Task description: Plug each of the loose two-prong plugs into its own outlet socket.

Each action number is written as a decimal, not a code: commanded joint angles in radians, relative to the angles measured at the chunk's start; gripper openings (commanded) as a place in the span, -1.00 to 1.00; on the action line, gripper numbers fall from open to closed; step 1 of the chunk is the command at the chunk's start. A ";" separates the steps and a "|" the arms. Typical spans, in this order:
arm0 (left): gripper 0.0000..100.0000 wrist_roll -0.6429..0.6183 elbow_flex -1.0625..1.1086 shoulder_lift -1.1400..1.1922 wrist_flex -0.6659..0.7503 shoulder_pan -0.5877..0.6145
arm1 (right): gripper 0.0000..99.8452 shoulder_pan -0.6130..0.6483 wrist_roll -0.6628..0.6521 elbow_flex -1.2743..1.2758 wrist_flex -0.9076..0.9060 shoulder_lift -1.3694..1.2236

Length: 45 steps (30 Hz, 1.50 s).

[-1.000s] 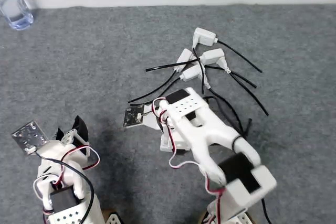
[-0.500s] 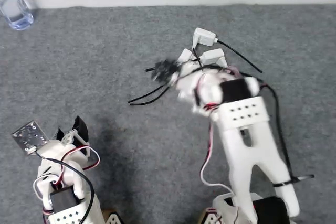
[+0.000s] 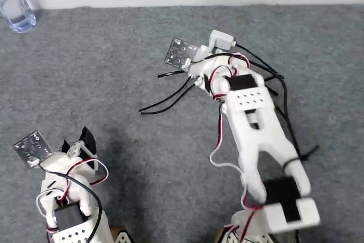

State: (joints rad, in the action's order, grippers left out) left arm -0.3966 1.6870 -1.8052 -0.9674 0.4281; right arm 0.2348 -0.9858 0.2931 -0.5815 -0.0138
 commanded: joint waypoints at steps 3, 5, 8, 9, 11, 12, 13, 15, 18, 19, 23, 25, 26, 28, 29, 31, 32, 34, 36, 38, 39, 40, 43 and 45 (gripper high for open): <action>-0.58 0.008 -0.004 -0.009 -0.003 -0.008 | -0.98 -0.035 -0.002 -0.066 0.381 -0.165; -0.58 0.008 -0.004 -0.009 -0.003 -0.008 | -0.98 -0.036 -0.002 -0.066 0.506 -0.225; -0.58 0.008 -0.004 -0.009 -0.003 -0.008 | -0.98 -0.031 -0.002 -0.066 0.634 -0.291; -0.58 0.008 -0.004 -0.009 -0.003 -0.008 | -0.96 -0.030 -0.002 -0.063 0.656 -0.302; -0.58 0.008 -0.004 -0.009 -0.002 -0.008 | -0.78 -0.028 -0.002 -0.063 0.651 -0.309; -0.58 0.008 -0.004 -0.009 -0.002 -0.008 | -0.66 -0.028 -0.002 -0.063 0.641 -0.311; -0.58 0.008 -0.004 -0.009 0.000 -0.008 | -0.53 -0.031 -0.002 -0.063 0.627 -0.312; -0.58 0.008 -0.004 -0.009 0.000 -0.008 | -0.44 -0.035 -0.002 -0.063 0.591 -0.309; -0.58 0.008 -0.004 -0.009 0.000 -0.008 | -0.47 -0.038 -0.003 -0.068 0.575 -0.306; -0.58 0.008 -0.004 -0.009 0.000 -0.008 | -0.49 -0.038 -0.005 -0.068 0.575 -0.306; -0.58 0.008 -0.004 -0.009 0.002 -0.008 | -0.49 -0.038 -0.005 -0.068 0.567 -0.305; -0.58 0.008 -0.004 -0.009 0.002 -0.008 | -0.49 -0.038 -0.003 -0.058 0.561 -0.274; -0.58 0.008 -0.004 -0.009 0.002 -0.008 | -0.49 -0.038 -0.003 -0.044 0.544 -0.246; -0.58 0.008 -0.004 -0.011 0.002 -0.009 | -0.49 -0.038 -0.003 -0.020 0.495 -0.162; -0.58 0.008 -0.004 -0.011 0.002 -0.009 | -0.49 -0.036 -0.002 -0.003 0.461 -0.107; -0.58 0.008 -0.004 -0.011 0.002 -0.009 | -0.49 -0.030 -0.002 0.038 0.372 0.013; -0.58 0.008 -0.004 -0.011 0.002 -0.009 | -0.49 -0.025 -0.002 0.063 0.314 0.082; -0.58 0.008 -0.004 -0.011 0.002 -0.009 | -0.49 0.001 -0.002 0.112 0.176 0.225; -0.58 0.008 -0.004 -0.011 0.002 -0.009 | -0.49 0.022 -0.002 0.157 0.007 0.381; -0.58 0.008 -0.004 -0.011 0.002 -0.009 | -0.49 0.048 0.000 0.192 -0.142 0.549; -0.58 0.008 -0.004 -0.011 0.002 -0.009 | -0.49 0.058 0.000 0.209 -0.199 0.624; -0.58 0.008 -0.004 -0.011 0.002 -0.009 | -0.49 0.064 0.002 0.224 -0.246 0.691; -0.58 0.008 -0.004 -0.011 0.002 -0.009 | -0.49 0.076 0.002 0.288 -0.335 0.872; -0.58 0.008 -0.004 -0.011 0.002 -0.009 | -0.49 0.071 0.026 0.328 -0.374 0.970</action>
State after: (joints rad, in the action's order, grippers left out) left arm -0.3966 1.6870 -1.8052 -0.9674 0.4235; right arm 0.3023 -0.9858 0.6030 -0.8991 0.7887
